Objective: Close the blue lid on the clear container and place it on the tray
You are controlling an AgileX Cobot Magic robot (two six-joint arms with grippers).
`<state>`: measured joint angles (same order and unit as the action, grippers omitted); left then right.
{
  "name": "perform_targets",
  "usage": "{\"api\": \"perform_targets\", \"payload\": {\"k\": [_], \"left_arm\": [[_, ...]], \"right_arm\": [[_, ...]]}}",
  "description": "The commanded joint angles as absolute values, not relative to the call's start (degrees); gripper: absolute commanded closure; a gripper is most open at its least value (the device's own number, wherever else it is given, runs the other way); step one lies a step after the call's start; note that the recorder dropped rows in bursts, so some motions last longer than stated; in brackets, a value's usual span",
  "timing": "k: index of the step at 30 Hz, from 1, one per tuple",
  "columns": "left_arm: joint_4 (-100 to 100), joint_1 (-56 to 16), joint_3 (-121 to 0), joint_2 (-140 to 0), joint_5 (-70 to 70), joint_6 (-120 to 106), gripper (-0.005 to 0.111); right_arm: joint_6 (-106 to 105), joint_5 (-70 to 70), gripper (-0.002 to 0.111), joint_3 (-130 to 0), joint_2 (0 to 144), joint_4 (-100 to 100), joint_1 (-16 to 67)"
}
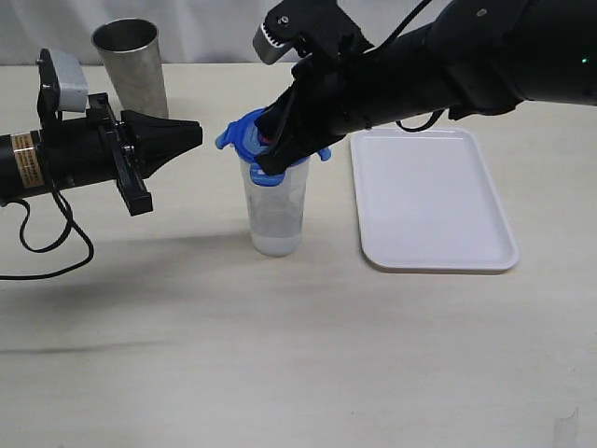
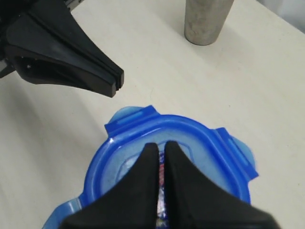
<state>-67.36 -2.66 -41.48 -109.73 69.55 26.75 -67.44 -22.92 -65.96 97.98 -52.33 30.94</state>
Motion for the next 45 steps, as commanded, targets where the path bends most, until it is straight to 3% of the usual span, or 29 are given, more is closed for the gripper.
{"api": "perform_targets", "payload": {"k": [1, 20, 24, 26, 28, 30, 40, 45], "left_arm": [[-67.17, -2.74, -41.38, -109.82, 69.96, 27.06, 0.107], [-64.75, -2.74, -41.38, -109.82, 69.96, 27.46, 0.106], [-63.5, -2.64, -41.38, -109.82, 69.96, 27.25, 0.079], [-63.37, -2.64, -41.38, -109.82, 69.96, 26.14, 0.041], [-63.61, -2.64, -41.38, -109.82, 69.96, 24.18, 0.023], [-63.83, -2.64, -41.38, -109.82, 69.96, 24.17, 0.018], [-80.83, 2.59, -41.38, -109.82, 69.3, 27.37, 0.019], [-79.37, -3.72, -41.38, -110.35, 68.27, 25.1, 0.019]], "right_arm": [[-61.65, -24.2, 0.104, -65.99, 98.64, -44.96, 30.79], [-60.63, -20.0, 0.104, -65.99, 96.4, -44.03, 30.79], [-60.63, -19.76, 0.104, -65.99, 93.99, -44.03, 30.79], [-60.51, -19.76, 0.104, -65.99, 92.99, -44.03, 30.79], [-60.32, -19.76, 0.104, -65.99, 92.9, -44.03, 30.79], [-60.36, -20.24, 0.104, -65.99, 92.87, -44.03, 30.79], [-60.36, -20.89, 0.104, -65.99, 92.87, -43.82, 30.79], [-60.36, -21.51, 0.104, -65.99, 92.87, -44.06, 30.79]]}}
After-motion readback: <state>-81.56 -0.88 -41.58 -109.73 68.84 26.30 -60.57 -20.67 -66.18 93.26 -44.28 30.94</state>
